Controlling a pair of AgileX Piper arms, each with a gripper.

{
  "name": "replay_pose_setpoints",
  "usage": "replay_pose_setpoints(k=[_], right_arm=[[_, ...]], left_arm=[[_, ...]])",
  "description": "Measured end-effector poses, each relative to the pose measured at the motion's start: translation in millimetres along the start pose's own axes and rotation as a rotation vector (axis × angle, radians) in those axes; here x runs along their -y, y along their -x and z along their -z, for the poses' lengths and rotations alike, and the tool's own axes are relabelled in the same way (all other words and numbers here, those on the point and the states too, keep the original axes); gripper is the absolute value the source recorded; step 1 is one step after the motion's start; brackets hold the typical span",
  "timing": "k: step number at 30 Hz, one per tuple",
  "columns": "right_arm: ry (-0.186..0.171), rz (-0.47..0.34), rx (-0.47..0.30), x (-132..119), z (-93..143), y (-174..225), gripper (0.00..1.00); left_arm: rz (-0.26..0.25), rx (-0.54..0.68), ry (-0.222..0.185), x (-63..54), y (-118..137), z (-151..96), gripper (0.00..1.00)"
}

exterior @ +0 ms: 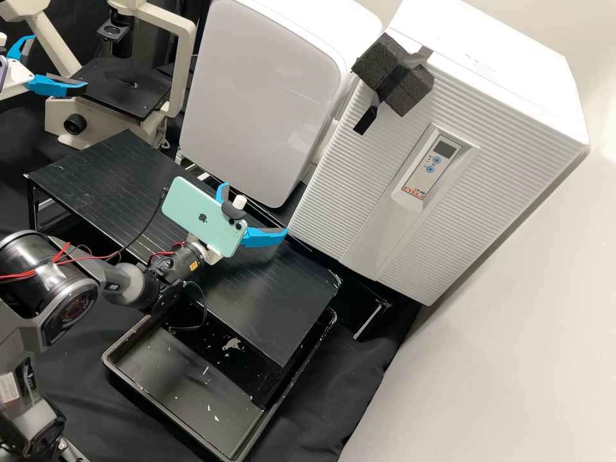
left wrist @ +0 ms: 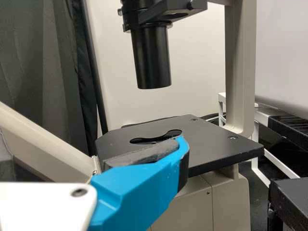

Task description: Open the incubator door

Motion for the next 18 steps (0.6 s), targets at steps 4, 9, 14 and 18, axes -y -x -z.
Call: replay_pose_setpoints(k=[4, 9, 14, 18], right_arm=[[0.000, 0.000, 0.000, 0, 0, 0, 1.00], [-0.017, -0.022, -0.002, -3, 5, 2, 1.00], [-0.032, -0.104, -0.052, -22, 24, 8, 1.00], [-0.052, -0.186, -0.090, -42, 39, 9, 1.00]], left_arm=[[0.000, 0.000, 0.000, 0.0, 0, 0, 1.00], [0.000, 0.000, 0.000, 0.0, 0, 0, 1.00], [0.000, 0.000, 0.000, 0.0, 0, 0, 1.00], [0.000, 0.000, 0.000, 0.0, 0, 0, 1.00]])
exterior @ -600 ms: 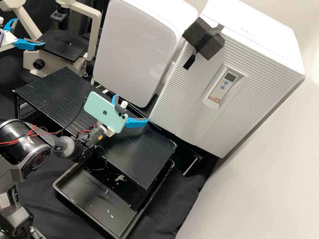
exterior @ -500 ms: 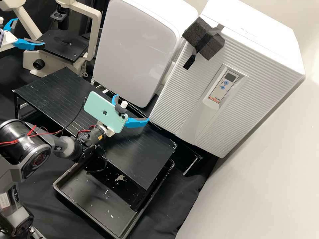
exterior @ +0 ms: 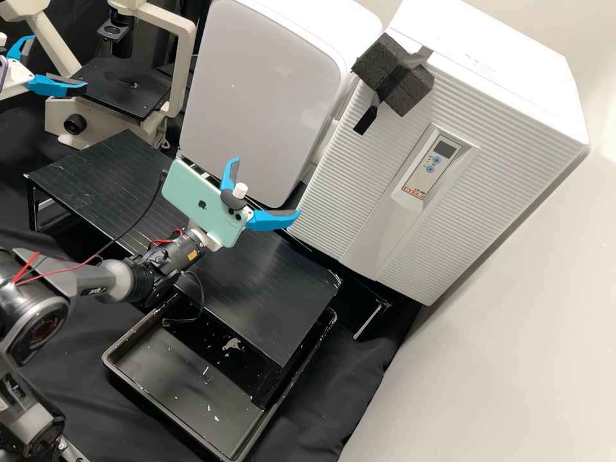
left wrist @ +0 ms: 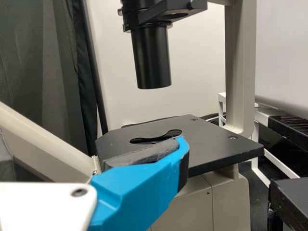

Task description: Open the incubator door

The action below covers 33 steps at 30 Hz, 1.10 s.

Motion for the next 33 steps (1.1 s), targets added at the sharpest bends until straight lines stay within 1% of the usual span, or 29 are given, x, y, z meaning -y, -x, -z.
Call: replay_pose_setpoints(k=[2, 3, 4, 5, 6, 7, 9, 11, 14, 16, 19, 21, 22, 25, 28, 30, 33], right_arm=[[-0.007, -0.062, 0.018, -10, 3, -3, 1.00], [0.001, -0.110, 0.041, -15, 5, -6, 1.00], [-0.009, -0.155, 0.070, -20, 7, -9, 1.00], [-0.010, -0.203, 0.107, -25, 8, -12, 1.00], [-0.010, -0.234, 0.133, -28, 11, -14, 1.00], [-0.021, -0.271, 0.162, -32, 15, -17, 1.00], [0.008, -0.306, 0.197, -36, 23, -21, 1.00], [0.013, -0.342, 0.215, -42, 34, -27, 1.00], [0.045, -0.366, 0.202, -48, 49, -34, 1.00], [0.057, -0.386, 0.193, -53, 57, -38, 1.00], [0.062, -0.409, 0.197, -59, 63, -44, 1.00], [0.051, -0.426, 0.208, -62, 65, -48, 1.00], [0.049, -0.431, 0.211, -63, 66, -50, 1.00], [0.069, -0.442, 0.218, -65, 65, -56, 1.00], [0.065, -0.456, 0.234, -68, 63, -62, 1.00], [0.075, -0.463, 0.242, -69, 61, -65, 1.00], [0.080, -0.467, 0.249, -69, 58, -70, 1.00]], left_arm=[[0.000, 0.000, 0.000, 0.0, 0, 0, 1.00], [0.000, 0.000, 0.000, 0.0, 0, 0, 1.00], [0.000, 0.000, 0.000, 0.0, 0, 0, 1.00], [0.000, 0.000, 0.000, 0.0, 0, 0, 1.00], [0.000, 0.000, 0.000, 0.0, 0, 0, 1.00], [0.000, 0.000, 0.000, 0.0, 0, 0, 1.00], [0.000, 0.000, 0.000, 0.0, 0, 0, 1.00], [0.000, 0.000, 0.000, 0.0, 0, 0, 1.00], [0.000, 0.000, 0.000, 0.0, 0, 0, 1.00], [0.000, 0.000, 0.000, 0.0, 0, 0, 1.00], [0.000, 0.000, 0.000, 0.0, 0, 0, 1.00], [0.000, 0.000, 0.000, 0.0, 0, 0, 1.00], [0.000, 0.000, 0.000, 0.0, 0, 0, 1.00], [0.000, 0.000, 0.000, 0.0, 0, 0, 1.00], [0.000, 0.000, 0.000, 0.0, 0, 0, 1.00], [0.000, 0.000, 0.000, 0.0, 0, 0, 1.00], [0.000, 0.000, 0.000, 0.0, 0, 0, 1.00]])
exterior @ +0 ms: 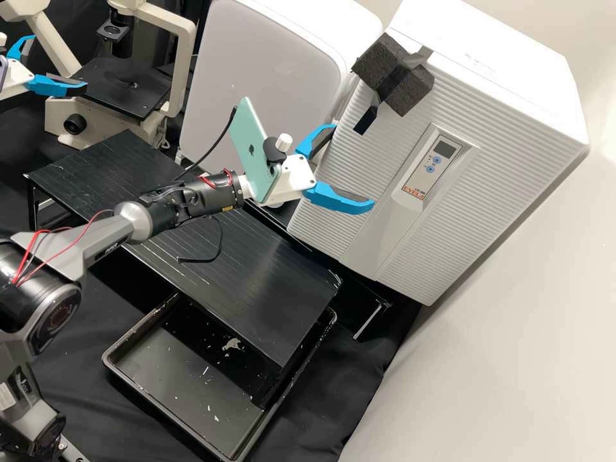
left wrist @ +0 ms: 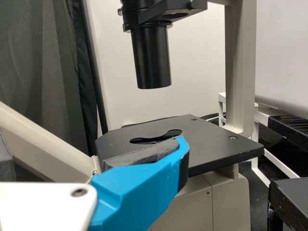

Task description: Open the incubator door

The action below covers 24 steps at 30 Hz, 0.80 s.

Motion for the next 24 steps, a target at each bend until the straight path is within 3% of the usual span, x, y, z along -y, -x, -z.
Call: replay_pose_setpoints(k=[10, 24], right_arm=[[0.013, 0.017, 0.018, 6, -6, -6, 1.00], [-0.005, 0.024, 0.001, -6, 0, 3, 1.00]], left_arm=[[0.000, 0.000, 0.000, 0.0, 0, 0, 1.00], [0.000, 0.000, 0.000, 0.0, 0, 0, 1.00]])
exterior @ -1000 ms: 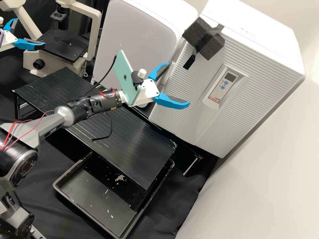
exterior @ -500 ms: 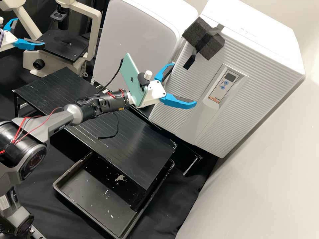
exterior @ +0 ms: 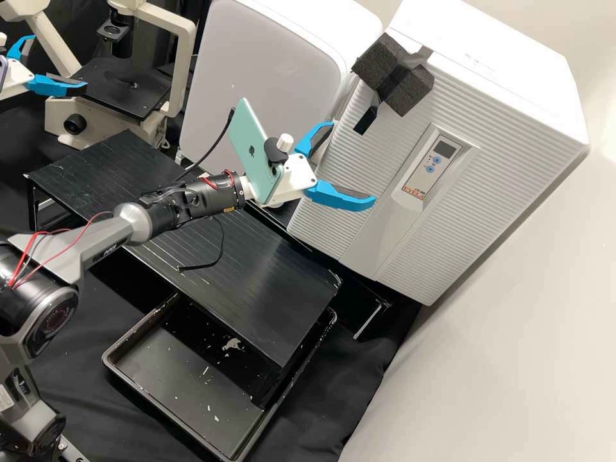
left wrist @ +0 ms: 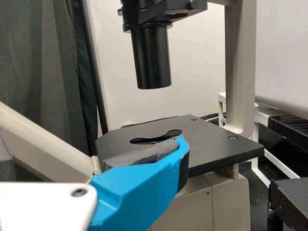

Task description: Open the incubator door

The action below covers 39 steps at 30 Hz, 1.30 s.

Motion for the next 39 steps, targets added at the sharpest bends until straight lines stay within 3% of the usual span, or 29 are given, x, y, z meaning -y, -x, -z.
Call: replay_pose_setpoints(k=[12, 18, 23, 34, 35, 39], right_arm=[[0.010, 0.011, 0.009, 6, -3, -2, 1.00], [0.048, 0.029, 0.024, 17, -9, -5, 1.00], [0.028, 0.027, 0.040, 16, -9, -7, 1.00], [0.028, 0.033, 0.049, 13, -12, -9, 1.00], [0.028, 0.033, 0.049, 13, -12, -9, 0.00], [0.028, 0.033, 0.049, 13, -12, -9, 0.00]], left_arm=[[0.000, 0.000, 0.000, 0.0, 0, 0, 1.00], [0.000, 0.000, 0.000, 0.0, 0, 0, 1.00], [0.000, 0.000, 0.000, 0.0, 0, 0, 1.00], [0.000, 0.000, 0.000, 0.0, 0, 0, 1.00], [0.000, 0.000, 0.000, 0.0, 0, 0, 1.00], [0.000, 0.000, 0.000, 0.0, 0, 0, 1.00]])
